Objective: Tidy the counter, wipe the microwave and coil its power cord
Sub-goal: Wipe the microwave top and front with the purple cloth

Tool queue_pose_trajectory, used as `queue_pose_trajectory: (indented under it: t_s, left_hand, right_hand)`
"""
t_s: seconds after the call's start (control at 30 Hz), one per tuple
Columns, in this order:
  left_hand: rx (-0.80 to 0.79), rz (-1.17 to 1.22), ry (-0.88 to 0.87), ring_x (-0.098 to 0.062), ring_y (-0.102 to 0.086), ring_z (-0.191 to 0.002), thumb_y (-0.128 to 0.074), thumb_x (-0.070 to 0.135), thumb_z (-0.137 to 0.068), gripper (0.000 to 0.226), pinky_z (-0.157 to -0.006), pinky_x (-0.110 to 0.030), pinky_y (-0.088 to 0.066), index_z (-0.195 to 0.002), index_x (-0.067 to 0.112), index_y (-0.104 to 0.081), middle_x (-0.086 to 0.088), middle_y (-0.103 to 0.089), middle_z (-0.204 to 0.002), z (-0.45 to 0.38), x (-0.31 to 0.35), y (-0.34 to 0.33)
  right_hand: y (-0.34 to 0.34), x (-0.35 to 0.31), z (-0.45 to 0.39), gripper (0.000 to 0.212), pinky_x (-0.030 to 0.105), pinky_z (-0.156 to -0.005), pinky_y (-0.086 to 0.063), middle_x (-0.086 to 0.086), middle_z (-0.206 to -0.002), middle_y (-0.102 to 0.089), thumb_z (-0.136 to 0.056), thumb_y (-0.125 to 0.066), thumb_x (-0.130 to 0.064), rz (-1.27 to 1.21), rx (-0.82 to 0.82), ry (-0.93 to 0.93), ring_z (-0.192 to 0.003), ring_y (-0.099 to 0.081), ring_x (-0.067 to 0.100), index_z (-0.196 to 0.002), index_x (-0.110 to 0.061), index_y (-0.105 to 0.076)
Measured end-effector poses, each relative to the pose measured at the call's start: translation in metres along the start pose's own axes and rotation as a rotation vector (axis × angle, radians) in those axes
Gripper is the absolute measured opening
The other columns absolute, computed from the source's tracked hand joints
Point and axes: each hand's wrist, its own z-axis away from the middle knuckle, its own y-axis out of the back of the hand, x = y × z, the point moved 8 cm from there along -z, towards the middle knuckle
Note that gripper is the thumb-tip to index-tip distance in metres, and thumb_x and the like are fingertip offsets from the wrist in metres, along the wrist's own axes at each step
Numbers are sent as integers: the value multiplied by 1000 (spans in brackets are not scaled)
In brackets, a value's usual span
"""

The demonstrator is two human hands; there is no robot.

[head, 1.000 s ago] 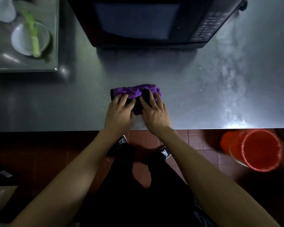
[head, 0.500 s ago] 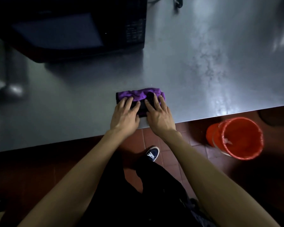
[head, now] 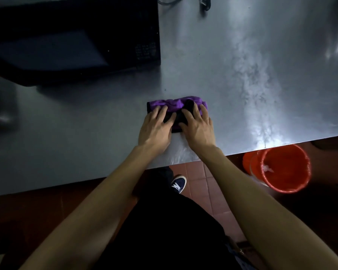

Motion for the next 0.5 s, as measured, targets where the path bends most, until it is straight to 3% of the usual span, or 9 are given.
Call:
queue_pose_trajectory:
  t_s: [0.1,0.23,0.5]
  left_hand:
    - [40,9,-5,-35,-33,-142,-59,21,-93,53,-115,-47,-30,-145,22,-49,-14,-39,-153,-20,-7,3]
    - [134,57,-18,-35,-50,-124,-68,16,-85,48,-102,-45,-40,-133,21,-63,-13,-55,-137,-44,-15,11]
    - [198,115,-78,-31,-59,-97,-71,16,-80,37,-80,-41,-40,-115,23,-74,-4,-69,-107,-78,6,16]
  right_hand:
    - [8,0,-20,54,53,-110,-33,11,-160,-25,-95,-58,-35,40,-14,-48,-147,-15,39,-146,-25,-41]
    - [14,0,-42,62,54,-102,-36,9,-158,-30,-92,-61,-34,101,-25,-26,-144,-21,39,-149,-31,-36]
    - [32,24,-56,62,50,-78,-47,11,-130,-55,-79,-75,-24,105,50,21,-112,-48,41,-137,-24,-55]
